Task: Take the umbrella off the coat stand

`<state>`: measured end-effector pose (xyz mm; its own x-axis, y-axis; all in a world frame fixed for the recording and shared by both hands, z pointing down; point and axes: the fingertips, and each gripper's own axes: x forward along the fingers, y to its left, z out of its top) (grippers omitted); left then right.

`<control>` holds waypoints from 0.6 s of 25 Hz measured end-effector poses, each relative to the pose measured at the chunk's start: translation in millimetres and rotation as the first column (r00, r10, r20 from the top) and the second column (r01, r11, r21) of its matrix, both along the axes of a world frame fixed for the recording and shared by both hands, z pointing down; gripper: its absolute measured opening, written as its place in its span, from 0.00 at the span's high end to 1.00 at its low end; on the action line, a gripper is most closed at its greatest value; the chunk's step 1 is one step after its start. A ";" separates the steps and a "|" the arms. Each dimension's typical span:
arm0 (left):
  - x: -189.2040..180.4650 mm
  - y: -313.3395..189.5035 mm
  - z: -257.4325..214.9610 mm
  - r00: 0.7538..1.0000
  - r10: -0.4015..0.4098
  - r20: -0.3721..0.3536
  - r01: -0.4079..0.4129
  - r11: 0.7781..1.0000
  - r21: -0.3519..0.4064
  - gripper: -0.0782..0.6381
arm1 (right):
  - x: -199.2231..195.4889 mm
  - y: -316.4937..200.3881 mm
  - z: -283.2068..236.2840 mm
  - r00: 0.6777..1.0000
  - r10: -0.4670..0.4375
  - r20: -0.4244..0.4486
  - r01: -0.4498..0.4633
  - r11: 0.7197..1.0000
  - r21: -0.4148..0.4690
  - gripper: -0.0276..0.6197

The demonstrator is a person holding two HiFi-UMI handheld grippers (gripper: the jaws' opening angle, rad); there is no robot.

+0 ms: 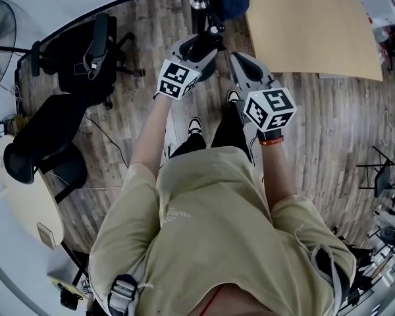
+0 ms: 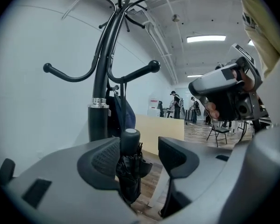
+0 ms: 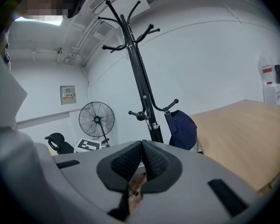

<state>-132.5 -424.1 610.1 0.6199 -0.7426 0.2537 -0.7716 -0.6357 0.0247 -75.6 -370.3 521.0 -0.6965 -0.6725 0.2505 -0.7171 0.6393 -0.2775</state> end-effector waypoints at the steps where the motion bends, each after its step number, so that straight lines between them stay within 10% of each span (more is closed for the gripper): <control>1: 3.1 -1.9 2.7 1.000 0.012 0.004 -0.012 1.000 0.003 0.52 | 1.5 0.0 1.4 1.000 0.002 0.003 -0.002 1.000 -0.003 0.93; 15: 15.7 -34.0 15.3 0.997 0.076 -0.030 -0.076 0.997 -0.003 0.49 | 20.6 -2.9 4.1 0.999 0.037 0.020 -0.037 0.999 -0.023 0.93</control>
